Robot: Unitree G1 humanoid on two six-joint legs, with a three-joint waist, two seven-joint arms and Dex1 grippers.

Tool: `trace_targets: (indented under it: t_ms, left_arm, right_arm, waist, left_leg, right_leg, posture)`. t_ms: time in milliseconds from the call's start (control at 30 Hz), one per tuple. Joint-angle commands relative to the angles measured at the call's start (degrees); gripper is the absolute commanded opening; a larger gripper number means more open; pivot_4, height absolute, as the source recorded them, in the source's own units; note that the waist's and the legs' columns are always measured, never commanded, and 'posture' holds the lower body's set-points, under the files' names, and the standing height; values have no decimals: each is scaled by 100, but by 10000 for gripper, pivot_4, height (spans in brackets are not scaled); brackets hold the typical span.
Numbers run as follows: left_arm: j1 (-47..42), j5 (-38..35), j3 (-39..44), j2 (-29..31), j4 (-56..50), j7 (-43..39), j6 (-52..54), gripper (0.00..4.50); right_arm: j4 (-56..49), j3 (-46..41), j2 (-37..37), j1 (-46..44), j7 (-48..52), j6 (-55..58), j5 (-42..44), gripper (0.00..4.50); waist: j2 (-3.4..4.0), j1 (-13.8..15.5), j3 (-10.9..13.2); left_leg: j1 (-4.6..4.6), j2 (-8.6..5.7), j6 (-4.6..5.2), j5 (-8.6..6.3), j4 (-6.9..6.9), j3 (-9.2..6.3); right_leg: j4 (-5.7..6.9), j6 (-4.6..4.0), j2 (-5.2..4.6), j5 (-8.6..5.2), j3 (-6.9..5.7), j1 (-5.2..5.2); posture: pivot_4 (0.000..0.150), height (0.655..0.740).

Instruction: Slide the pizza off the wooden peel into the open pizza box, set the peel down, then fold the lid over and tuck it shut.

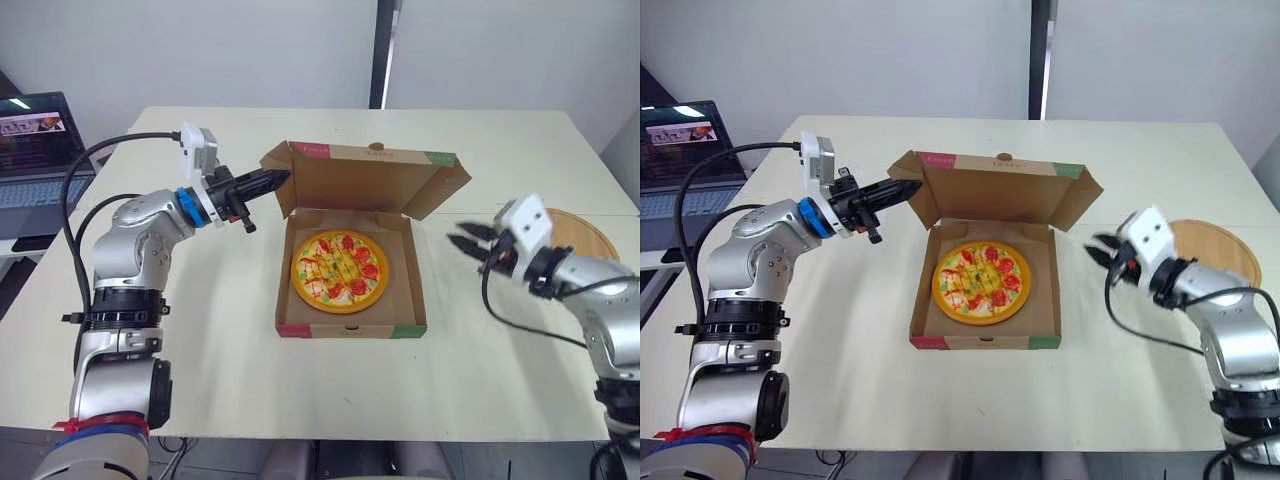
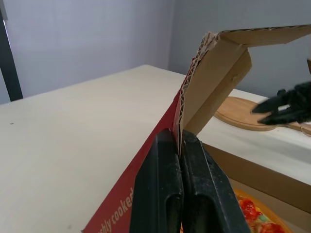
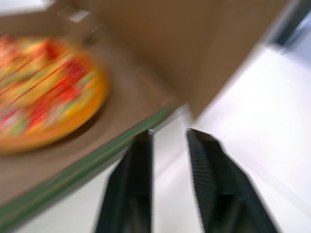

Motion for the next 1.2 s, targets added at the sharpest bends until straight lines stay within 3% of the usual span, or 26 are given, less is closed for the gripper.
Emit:
trace_targets:
  t_ms: [33,400,500,633,700,1067,1200]
  left_arm:
    - [-201,76,39,28,9,-87,-152,0]
    - [-265,152,79,12,68,-63,-204,0]
    - [-267,159,80,11,31,-9,-177,0]
    - [-302,116,45,7,-256,172,71,0]
    - [-270,199,-59,36,-464,242,155,0]
    - [-633,457,-292,-198,-1057,1237,1020,0]
    - [-845,472,-325,-329,-1096,1454,1260,0]
  right_arm:
    - [309,23,273,-500,-485,100,-72,25715]
    - [669,157,756,-1119,-722,291,88,25715]
    - [721,159,829,-1221,-805,296,48,19833]
    - [625,166,870,-1378,-924,430,44,5444]
    - [558,155,871,-1485,-990,537,42,1205]
    - [-402,204,708,-1842,-1281,1649,98,1205]
    - [-641,225,663,-2000,-1357,2008,122,1205]
  waist:
    - [0,-5,0]
    - [0,-35,0]
    - [0,-56,0]
    - [1,-89,0]
    - [1,-115,0]
    - [2,-135,-1]
    - [2,-163,-1]
  left_leg:
    - [-1,-1,0,0,0,0]
    - [-3,-2,0,0,0,-2]
    - [-3,-2,0,0,0,-3]
    - [-4,-2,0,0,0,-3]
    - [-5,-2,0,0,0,-4]
    - [-27,-4,0,0,4,-3]
    - [-84,-4,-1,1,18,1]
  right_leg:
    - [2,0,0,0,1,-1]
    - [4,0,-1,0,0,-6]
    - [4,0,-1,0,0,-6]
    - [5,0,-1,0,0,-7]
    - [5,0,-1,0,0,-7]
    - [11,0,-2,1,1,-30]
    - [30,-5,-3,4,4,-95]
  posture:
    - [1500,7400]
    - [1500,7400]
    - [1500,7400]
    - [1500,7400]
    - [1500,7400]
    - [1500,7400]
    - [1500,7400]
